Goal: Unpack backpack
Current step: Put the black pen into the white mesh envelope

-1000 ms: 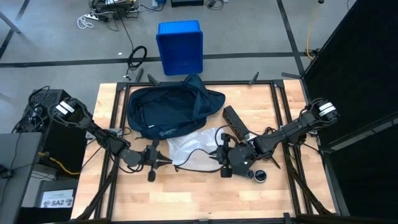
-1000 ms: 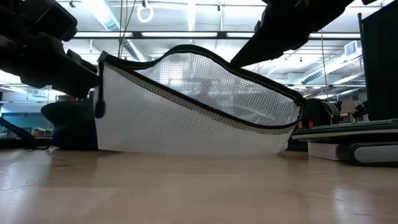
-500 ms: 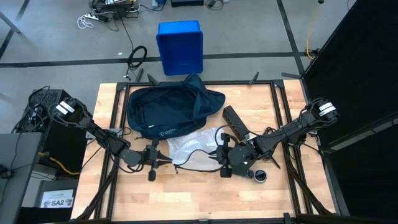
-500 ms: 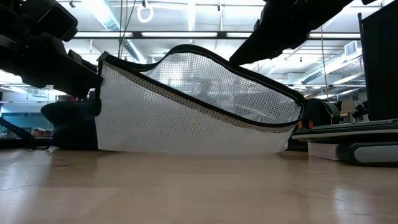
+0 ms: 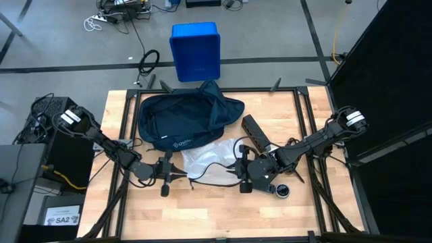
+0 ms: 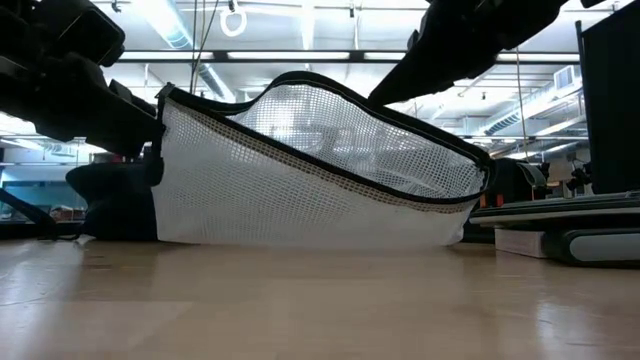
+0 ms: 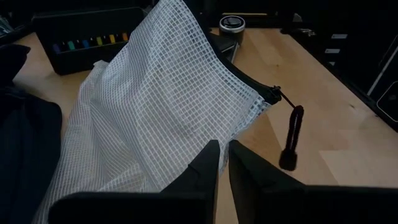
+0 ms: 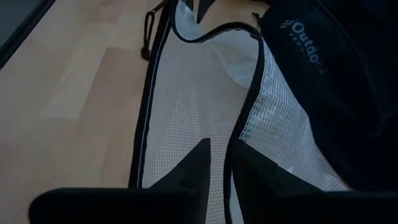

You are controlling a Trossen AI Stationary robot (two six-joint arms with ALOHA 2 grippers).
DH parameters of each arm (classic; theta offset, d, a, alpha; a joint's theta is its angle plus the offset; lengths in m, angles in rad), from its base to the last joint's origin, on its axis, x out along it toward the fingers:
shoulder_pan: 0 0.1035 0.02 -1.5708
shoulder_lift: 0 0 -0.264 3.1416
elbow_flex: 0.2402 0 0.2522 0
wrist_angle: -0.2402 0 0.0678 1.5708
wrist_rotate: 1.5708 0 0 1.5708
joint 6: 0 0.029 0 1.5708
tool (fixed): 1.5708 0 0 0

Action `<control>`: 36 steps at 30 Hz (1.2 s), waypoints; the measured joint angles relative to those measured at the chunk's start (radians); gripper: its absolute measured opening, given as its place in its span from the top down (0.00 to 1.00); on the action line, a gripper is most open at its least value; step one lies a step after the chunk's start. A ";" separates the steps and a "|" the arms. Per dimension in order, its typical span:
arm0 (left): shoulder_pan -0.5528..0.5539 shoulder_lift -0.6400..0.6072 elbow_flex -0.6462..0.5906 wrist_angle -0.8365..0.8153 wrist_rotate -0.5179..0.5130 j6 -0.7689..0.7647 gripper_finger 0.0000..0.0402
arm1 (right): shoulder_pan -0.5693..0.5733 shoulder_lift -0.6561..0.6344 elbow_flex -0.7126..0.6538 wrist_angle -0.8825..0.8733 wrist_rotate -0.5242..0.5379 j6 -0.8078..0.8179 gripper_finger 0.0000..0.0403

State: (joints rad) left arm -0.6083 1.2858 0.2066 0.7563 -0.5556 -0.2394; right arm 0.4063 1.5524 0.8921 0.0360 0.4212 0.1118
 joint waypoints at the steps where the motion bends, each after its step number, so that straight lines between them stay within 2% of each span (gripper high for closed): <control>1: 0.000 0.000 0.000 0.000 0.000 0.000 0.98 | 0.002 0.000 0.000 0.000 -0.001 -0.005 0.90; 7: 0.000 0.000 0.000 0.000 0.000 0.000 0.98 | 0.033 -0.026 0.000 -0.059 -0.003 -0.028 0.90; 14: 0.000 0.000 0.000 0.000 0.000 0.000 0.98 | 0.098 -0.152 0.008 -0.308 -0.002 0.134 0.90; 21: 0.000 0.000 0.001 0.001 0.000 0.000 0.98 | 0.167 -0.282 0.009 -0.673 -0.011 0.492 0.90; 28: 0.000 0.000 0.001 0.001 0.000 0.000 0.98 | 0.208 -0.297 0.009 -1.090 -0.089 0.839 0.90; 32: 0.000 0.001 0.001 0.001 0.000 0.000 0.98 | 0.210 -0.297 0.009 -1.213 -0.168 0.980 0.87; 36: 0.000 0.001 0.000 0.001 0.000 0.000 0.98 | 0.209 -0.296 -0.031 -1.234 -0.181 1.094 0.80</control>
State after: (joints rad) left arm -0.6083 1.2865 0.2070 0.7570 -0.5560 -0.2398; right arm 0.6153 1.2559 0.8606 -1.1976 0.2402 1.2059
